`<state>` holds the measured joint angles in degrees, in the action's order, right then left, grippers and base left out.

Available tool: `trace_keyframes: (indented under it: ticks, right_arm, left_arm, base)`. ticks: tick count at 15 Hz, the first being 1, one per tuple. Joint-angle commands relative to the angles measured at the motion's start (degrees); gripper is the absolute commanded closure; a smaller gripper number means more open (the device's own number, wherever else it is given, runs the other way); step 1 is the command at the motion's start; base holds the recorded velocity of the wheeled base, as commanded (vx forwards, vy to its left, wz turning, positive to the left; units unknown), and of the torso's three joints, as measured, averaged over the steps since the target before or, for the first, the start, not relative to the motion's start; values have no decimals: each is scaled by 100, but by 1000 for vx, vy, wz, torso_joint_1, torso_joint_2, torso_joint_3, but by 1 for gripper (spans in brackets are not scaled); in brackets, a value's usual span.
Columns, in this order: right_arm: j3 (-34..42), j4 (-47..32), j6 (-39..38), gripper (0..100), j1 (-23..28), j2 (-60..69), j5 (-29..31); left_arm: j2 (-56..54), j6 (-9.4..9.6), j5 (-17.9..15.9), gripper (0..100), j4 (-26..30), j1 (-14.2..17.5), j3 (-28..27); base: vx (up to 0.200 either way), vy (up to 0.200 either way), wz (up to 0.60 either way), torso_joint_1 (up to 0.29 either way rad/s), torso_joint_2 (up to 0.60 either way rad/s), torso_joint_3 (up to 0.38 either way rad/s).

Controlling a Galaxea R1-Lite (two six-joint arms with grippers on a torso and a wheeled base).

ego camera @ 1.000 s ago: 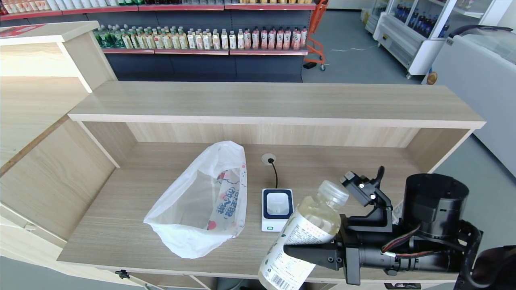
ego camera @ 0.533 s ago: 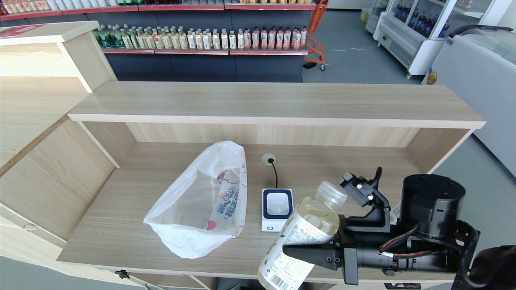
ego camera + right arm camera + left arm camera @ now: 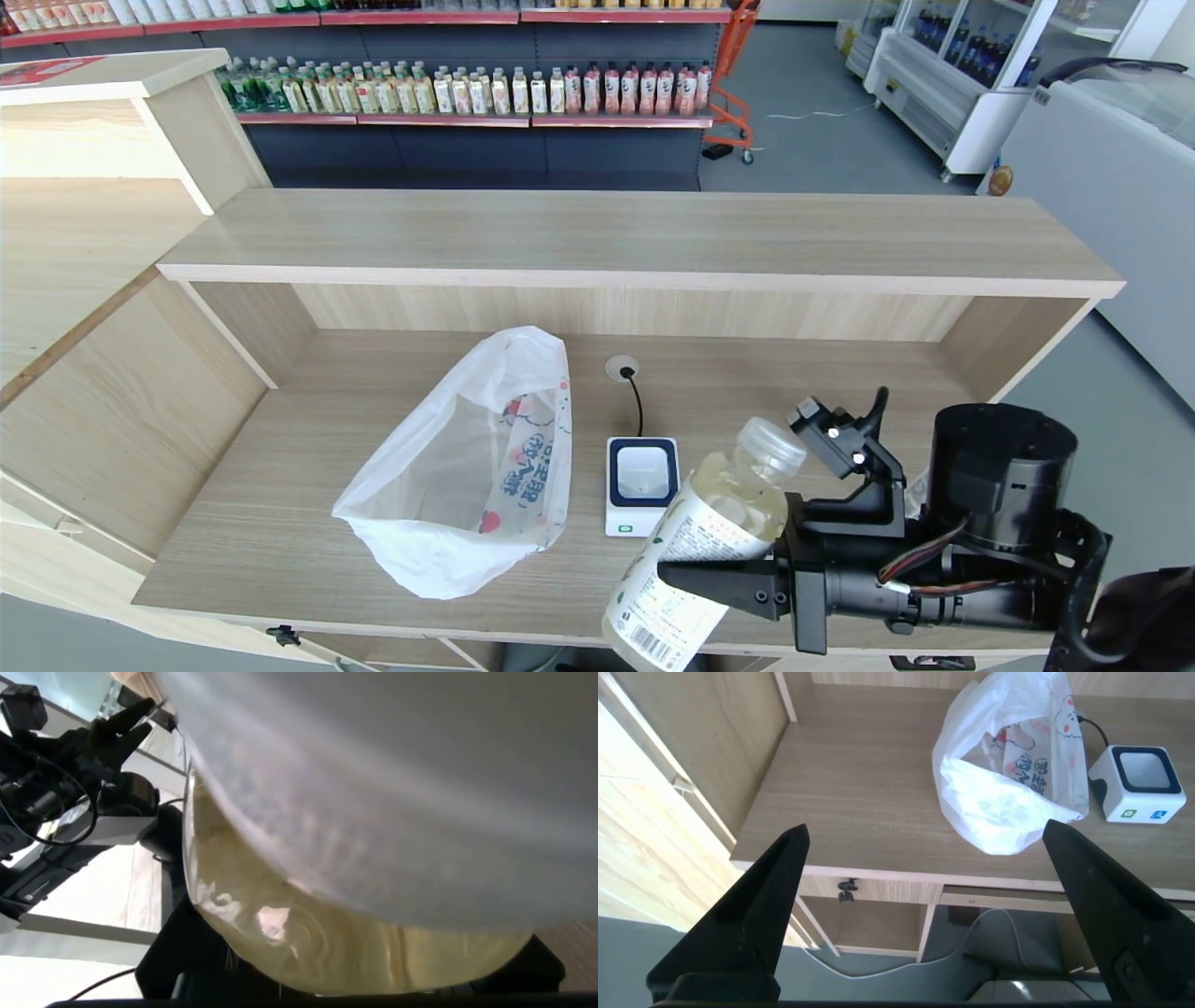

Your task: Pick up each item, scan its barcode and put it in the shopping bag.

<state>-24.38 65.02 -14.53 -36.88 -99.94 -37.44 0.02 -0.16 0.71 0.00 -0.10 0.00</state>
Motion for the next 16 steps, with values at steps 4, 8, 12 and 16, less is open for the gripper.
trace_keyframes:
  ticks: [4,8,12,16]
  right_arm:
    - [135,-473,1796,100,664,440,1872]
    - [223,-482,4354,100,1271,748,2733]
    - [250,-341,6059,100,1376,897,2707]
    - [390,291,7061,100,1359,941,2689]
  left_arm:
    - [-2,-2,0,0,0,1,0]
    - [-2,-2,8,0,0,1,0]
    - [-2,-2,0,0,0,1,0]
    - [-2,-2,0,0,0,1,0]
  base:
    - [0,0,0,0,0,0]
    - [0,0,0,0,0,0]
    - [0,0,0,0,0,0]
    - [0,0,0,0,0,0]
